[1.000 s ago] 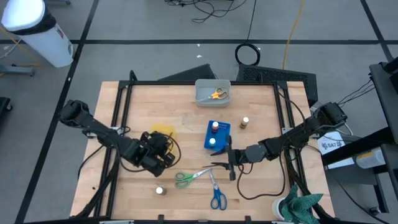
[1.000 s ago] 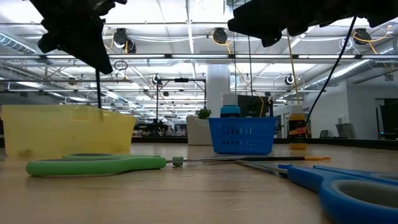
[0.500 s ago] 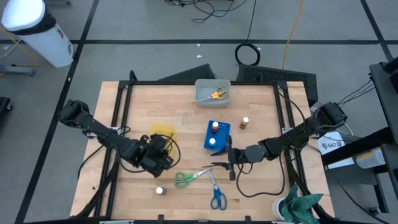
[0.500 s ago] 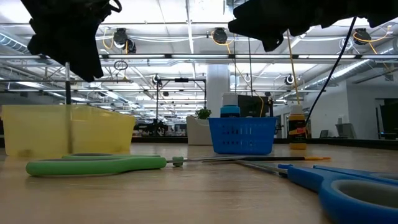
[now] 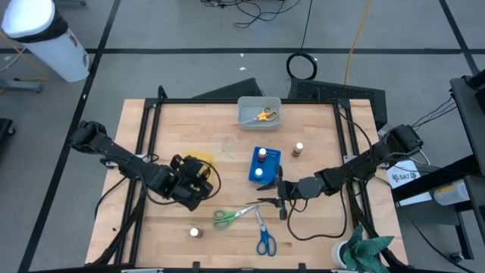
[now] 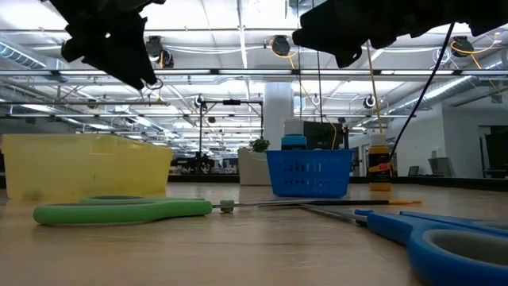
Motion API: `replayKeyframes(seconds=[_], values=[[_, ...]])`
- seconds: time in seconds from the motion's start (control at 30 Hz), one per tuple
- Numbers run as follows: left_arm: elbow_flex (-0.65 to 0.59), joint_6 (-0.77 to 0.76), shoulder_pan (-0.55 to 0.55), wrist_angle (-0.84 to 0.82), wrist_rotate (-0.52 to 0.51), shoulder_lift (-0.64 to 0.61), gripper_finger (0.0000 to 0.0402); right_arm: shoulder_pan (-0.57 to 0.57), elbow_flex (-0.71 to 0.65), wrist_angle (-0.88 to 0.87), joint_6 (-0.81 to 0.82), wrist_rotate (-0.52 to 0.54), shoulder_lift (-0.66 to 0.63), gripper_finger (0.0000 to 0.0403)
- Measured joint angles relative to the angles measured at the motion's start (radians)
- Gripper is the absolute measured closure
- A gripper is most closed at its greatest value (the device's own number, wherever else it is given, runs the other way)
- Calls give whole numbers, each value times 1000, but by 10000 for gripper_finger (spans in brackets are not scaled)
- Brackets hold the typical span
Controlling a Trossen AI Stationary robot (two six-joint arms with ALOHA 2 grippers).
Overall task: Pick & Place Paint Supplies
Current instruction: Put the gold paint brush into the yellow bin
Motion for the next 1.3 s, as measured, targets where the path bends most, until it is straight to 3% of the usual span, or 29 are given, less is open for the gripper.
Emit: replayKeyframes(seconds=[0.2, 0.47, 0.6, 0.8, 1.03, 1.3], values=[[0, 7, -1, 53, -10, -1, 231, 26, 0, -147, -14, -146, 0, 266], [0, -34, -2, 77, 8, 8, 218, 96, 0, -560, 117, -70, 1, 268], [0, 13, 4, 162, 0, 28, 223, 95, -2, -694, 183, -1, 1, 295], [1, 298, 24, 415, 72, 67, 238, 58, -50, -674, 235, -67, 1, 390], [1, 519, 50, 626, 178, 121, 245, 37, -97, -580, 224, -106, 1, 399], [1, 552, 84, 670, 244, 151, 245, 37, -150, -511, 217, -117, 1, 402]])
